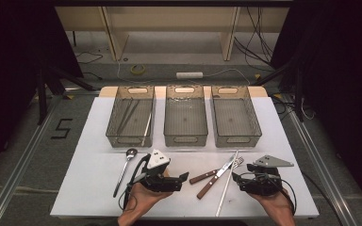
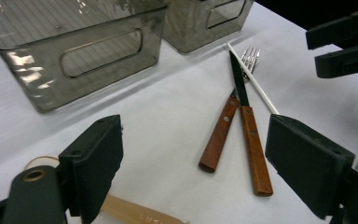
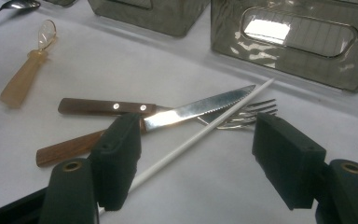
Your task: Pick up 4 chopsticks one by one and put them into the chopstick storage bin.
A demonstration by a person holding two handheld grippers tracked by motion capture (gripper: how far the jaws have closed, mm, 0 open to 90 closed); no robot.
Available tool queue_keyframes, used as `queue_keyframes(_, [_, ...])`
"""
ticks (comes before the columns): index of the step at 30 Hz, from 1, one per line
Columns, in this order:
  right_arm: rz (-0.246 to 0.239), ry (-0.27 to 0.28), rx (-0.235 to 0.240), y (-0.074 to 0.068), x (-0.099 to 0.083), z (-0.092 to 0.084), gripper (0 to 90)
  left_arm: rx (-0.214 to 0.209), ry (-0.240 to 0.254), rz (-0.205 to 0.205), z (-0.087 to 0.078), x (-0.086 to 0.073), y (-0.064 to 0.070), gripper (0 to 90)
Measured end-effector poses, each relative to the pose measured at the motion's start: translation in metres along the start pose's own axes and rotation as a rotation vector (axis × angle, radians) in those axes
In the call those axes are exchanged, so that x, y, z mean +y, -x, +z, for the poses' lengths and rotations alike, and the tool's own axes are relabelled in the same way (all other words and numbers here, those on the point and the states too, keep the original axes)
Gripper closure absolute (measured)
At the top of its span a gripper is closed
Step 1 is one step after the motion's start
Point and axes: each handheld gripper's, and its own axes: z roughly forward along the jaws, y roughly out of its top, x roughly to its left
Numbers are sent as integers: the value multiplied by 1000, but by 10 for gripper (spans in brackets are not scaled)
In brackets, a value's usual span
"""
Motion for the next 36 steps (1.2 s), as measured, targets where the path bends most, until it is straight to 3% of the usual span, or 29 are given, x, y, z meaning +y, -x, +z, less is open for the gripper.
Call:
queue_keyframes(14, [6, 0, -4, 1, 0, 0, 336, -45, -21, 53, 12, -5, 28, 182])
queue_keyframes(25, [7, -1, -4, 1, 0, 0, 335, -103, -72, 121, 28, -16, 60, 195])
queue_keyframes(36, [10, -1, -5, 2, 0, 0, 336, -136, -98, 167, 43, -25, 81, 208])
